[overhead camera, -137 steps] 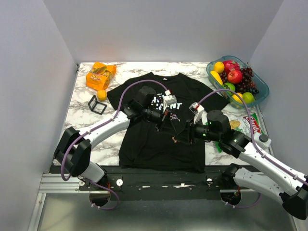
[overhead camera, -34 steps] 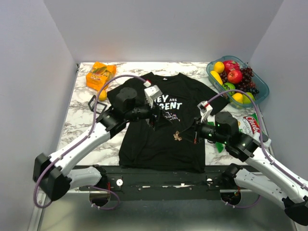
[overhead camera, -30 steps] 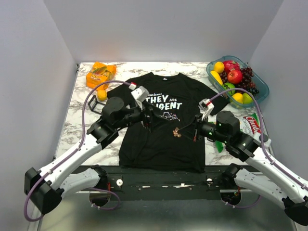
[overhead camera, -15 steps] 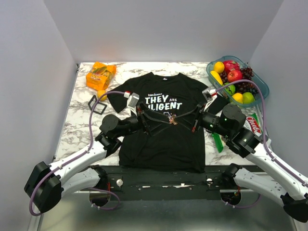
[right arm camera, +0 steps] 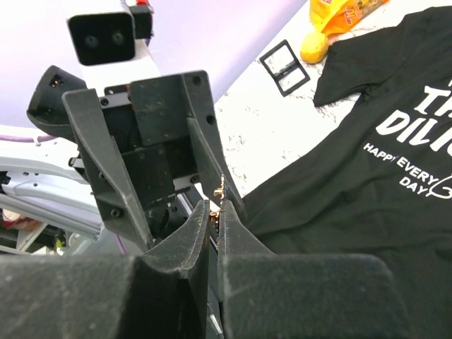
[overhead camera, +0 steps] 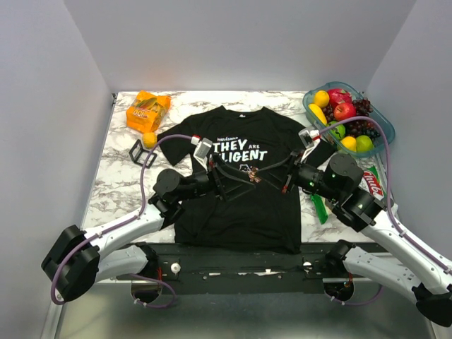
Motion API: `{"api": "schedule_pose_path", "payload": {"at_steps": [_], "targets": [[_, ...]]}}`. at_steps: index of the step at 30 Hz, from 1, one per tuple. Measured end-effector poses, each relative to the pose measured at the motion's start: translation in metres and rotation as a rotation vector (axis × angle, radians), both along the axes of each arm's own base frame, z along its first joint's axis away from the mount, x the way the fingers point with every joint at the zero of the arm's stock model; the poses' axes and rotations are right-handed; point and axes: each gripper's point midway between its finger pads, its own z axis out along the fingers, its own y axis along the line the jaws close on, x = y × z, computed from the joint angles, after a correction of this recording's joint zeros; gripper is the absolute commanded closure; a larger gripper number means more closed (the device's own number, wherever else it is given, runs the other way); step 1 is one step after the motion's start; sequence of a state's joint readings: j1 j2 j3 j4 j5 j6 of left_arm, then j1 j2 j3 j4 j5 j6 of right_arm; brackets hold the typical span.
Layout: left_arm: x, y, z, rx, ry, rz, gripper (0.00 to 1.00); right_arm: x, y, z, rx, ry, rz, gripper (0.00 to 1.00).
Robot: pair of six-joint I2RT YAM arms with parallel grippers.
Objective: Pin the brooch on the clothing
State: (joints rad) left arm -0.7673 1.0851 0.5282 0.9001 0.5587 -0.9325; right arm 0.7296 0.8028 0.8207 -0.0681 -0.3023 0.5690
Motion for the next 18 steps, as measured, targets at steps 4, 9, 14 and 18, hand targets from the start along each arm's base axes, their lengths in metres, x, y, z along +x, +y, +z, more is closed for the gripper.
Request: {"api": "schedule_pose_path", "payload": {"at_steps": [4, 9, 14, 18], "targets": [[-0.001, -0.002, -0.003, 0.007, 0.009, -0.013, 0.41, -0.001, -0.001, 0.002, 0.006, -0.001, -0.001, 0.99], [-0.006, -0.003, -0.002, 0.004, -0.001, -0.035, 0.56, -0.003, -0.002, 0.005, 0.016, -0.006, -0.001, 0.99], [-0.011, -0.004, -0.003, 0.01, -0.015, -0.058, 0.67, -0.004, -0.003, 0.009, 0.027, -0.015, -0.001, 0.99], [-0.012, -0.004, -0.004, 0.013, -0.019, -0.064, 0.69, -0.005, -0.004, 0.01, 0.032, -0.014, 0.0, 0.99]]}}
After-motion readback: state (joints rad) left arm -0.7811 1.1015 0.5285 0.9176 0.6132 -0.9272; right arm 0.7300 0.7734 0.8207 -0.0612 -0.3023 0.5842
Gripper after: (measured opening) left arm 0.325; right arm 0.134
